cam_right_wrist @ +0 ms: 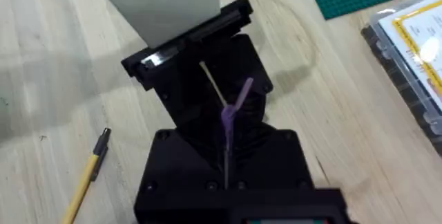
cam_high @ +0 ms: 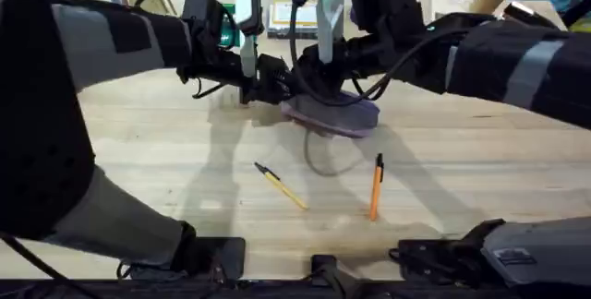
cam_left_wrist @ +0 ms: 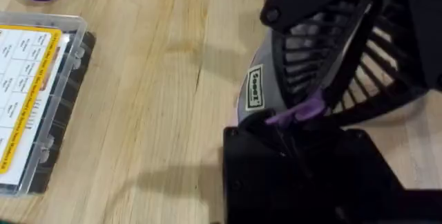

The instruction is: Unzip the bag, pick up the pens from the table one at a time and place them inside, then zip the bag closed.

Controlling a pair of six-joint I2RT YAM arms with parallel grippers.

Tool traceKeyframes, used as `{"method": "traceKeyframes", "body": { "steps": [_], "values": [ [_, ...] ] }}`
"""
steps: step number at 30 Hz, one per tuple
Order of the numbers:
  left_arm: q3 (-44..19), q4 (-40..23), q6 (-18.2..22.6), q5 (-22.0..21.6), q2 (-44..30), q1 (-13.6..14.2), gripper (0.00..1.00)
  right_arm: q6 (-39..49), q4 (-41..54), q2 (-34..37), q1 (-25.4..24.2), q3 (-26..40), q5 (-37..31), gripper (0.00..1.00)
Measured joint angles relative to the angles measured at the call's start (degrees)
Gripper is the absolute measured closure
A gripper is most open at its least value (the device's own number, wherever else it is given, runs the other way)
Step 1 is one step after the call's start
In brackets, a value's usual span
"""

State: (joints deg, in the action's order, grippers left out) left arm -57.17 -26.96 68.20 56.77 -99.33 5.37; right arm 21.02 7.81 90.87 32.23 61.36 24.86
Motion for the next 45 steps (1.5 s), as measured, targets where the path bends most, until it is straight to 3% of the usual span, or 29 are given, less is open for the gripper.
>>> {"method": "traceKeyframes", "body": {
  "steps": [3,4,10,11,22,24,26,30,31,45],
  "values": [
    [0.0,0.0,0.0,0.0,0.0,0.0,0.957,0.0,0.0,0.0,-0.2,0.0,0.0,0.968],
    [0.0,0.0,0.0,0.0,0.0,0.0,0.957,-0.2,0.0,-0.1,-0.4,0.0,0.1,0.92],
    [0.0,0.2,0.0,-0.1,0.0,0.7,0.957,-0.4,0.1,-5.8,-1.3,0.4,3.6,0.092],
    [0.0,0.2,0.0,-0.1,0.0,0.7,0.957,-0.3,0.7,-7.2,-1.7,0.6,3.8,0.028],
    [0.0,0.2,0.0,-0.1,0.0,0.7,0.957,-0.1,15.6,-19.4,-10.9,1.3,4.8,0.004],
    [0.0,0.2,0.0,-0.1,0.0,0.7,0.912,0.2,18.0,-21.0,-12.0,1.3,4.8,0.005],
    [0.0,0.2,0.1,0.2,0.0,0.7,0.683,0.3,20.1,-22.0,-12.9,1.3,4.8,0.005],
    [0.0,0.2,0.0,0.5,0.0,0.9,0.064,0.5,24.3,-22.6,-14.0,1.3,4.8,0.005],
    [0.0,0.1,0.0,0.5,0.0,0.9,0.024,0.5,25.0,-22.6,-14.0,1.3,4.8,0.005],
    [0.0,0.8,0.0,0.6,0.0,0.8,0.008,5.8,28.9,-22.6,-14.0,1.3,4.8,0.037]
  ]
}}
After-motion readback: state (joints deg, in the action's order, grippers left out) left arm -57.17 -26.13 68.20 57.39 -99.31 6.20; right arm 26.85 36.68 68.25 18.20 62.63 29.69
